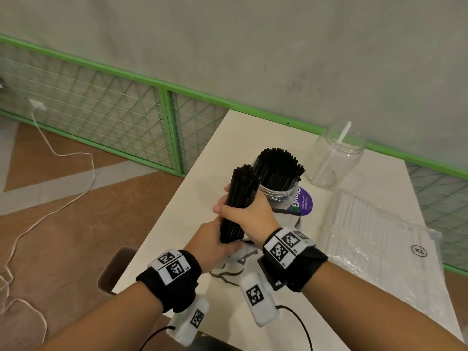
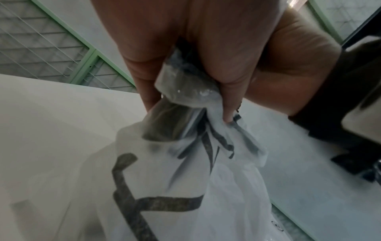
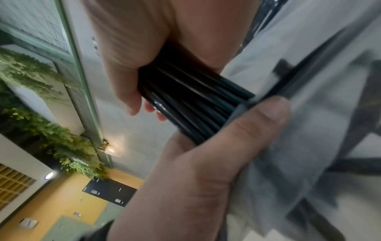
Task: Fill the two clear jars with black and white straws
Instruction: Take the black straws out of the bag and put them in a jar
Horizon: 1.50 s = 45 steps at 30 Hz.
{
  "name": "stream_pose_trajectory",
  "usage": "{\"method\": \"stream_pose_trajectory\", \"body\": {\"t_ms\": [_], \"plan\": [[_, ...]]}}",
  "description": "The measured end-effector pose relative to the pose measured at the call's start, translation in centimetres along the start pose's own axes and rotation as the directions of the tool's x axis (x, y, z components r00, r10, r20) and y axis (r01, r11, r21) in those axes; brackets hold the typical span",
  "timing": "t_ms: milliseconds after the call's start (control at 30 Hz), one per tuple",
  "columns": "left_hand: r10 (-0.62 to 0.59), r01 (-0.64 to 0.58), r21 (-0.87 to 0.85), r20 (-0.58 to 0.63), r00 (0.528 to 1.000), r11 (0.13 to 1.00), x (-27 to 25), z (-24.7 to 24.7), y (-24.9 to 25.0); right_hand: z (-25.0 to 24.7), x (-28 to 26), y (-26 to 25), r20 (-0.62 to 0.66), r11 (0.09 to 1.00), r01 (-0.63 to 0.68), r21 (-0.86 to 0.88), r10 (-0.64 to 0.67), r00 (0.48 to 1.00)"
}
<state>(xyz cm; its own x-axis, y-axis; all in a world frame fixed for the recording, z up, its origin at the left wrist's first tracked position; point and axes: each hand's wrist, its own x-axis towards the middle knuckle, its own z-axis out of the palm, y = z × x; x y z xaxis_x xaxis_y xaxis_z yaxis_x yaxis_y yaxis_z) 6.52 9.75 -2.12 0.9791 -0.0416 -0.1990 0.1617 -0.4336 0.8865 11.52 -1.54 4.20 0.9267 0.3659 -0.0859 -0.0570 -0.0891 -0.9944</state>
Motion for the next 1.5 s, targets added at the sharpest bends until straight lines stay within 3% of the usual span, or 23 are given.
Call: {"method": "stream_pose_trajectory", "body": {"t_ms": [133, 300, 400, 467, 533, 600, 667, 733, 833, 1067, 1267, 1500], "plan": [[-0.016, 0.018, -0.048, 0.06, 0.998, 0.999, 0.2, 0.1, -0.2, -0.7, -0.1, -0.7, -0.002, 1.0, 0.01, 0.014, -0.009, 1.0], [-0.138, 0.131, 0.07, 0.123, 0.983, 0.989, 0.4, -0.7, -2.2, -4.3, 0.3, -4.0, -0.19, 0.99, 0.12, 0.078, -0.104, 0.976], [-0.206, 0.198, 0.13, 0.054, 0.977, 0.972, 0.9, -1.2, -2.8, -7.4, 1.1, -5.7, -0.305, 0.963, 0.182, 0.199, -0.115, 0.945], [-0.107, 0.11, 0.184, -0.029, 0.994, 0.977, 1.3, -1.3, -2.0, -9.1, 1.6, -6.7, -0.353, 0.94, 0.236, 0.248, -0.139, 0.925], [0.096, -0.067, 0.289, -0.09, 0.991, 0.955, 1.7, -1.4, -0.2, -10.3, 2.1, -7.6, -0.397, 0.911, 0.289, 0.296, -0.158, 0.904], [0.303, -0.237, 0.384, -0.12, 0.945, 0.892, 2.7, -1.5, 1.9, -11.2, 2.5, -8.4, -0.426, 0.886, 0.335, 0.321, -0.181, 0.887], [0.403, -0.327, 0.447, -0.083, 0.911, 0.832, 4.2, -1.2, 3.9, -11.6, 2.9, -8.9, -0.434, 0.869, 0.365, 0.333, -0.202, 0.878], [0.395, -0.344, 0.505, 0.007, 0.919, 0.792, 5.6, -0.7, 5.2, -11.8, 3.4, -9.1, -0.445, 0.856, 0.379, 0.351, -0.204, 0.872], [0.264, -0.285, 0.617, 0.128, 0.956, 0.734, 7.3, -0.4, 6.0, -11.7, 4.4, -9.0, -0.466, 0.828, 0.389, 0.404, -0.179, 0.866], [0.316, -0.328, 0.578, 0.125, 0.941, 0.747, 7.9, -1.1, 5.4, -12.4, 7.1, -7.6, -0.517, 0.835, 0.338, 0.435, -0.076, 0.853], [0.314, -0.314, 0.541, 0.095, 0.945, 0.78, 7.9, -1.4, 5.4, -12.7, 7.6, -7.8, -0.445, 0.897, 0.326, 0.299, -0.171, 0.879], [0.277, -0.217, 0.494, -0.051, 0.959, 0.842, 7.7, -0.4, 5.5, -11.5, 5.5, -9.6, -0.293, 0.926, 0.357, 0.124, -0.31, 0.905]]}}
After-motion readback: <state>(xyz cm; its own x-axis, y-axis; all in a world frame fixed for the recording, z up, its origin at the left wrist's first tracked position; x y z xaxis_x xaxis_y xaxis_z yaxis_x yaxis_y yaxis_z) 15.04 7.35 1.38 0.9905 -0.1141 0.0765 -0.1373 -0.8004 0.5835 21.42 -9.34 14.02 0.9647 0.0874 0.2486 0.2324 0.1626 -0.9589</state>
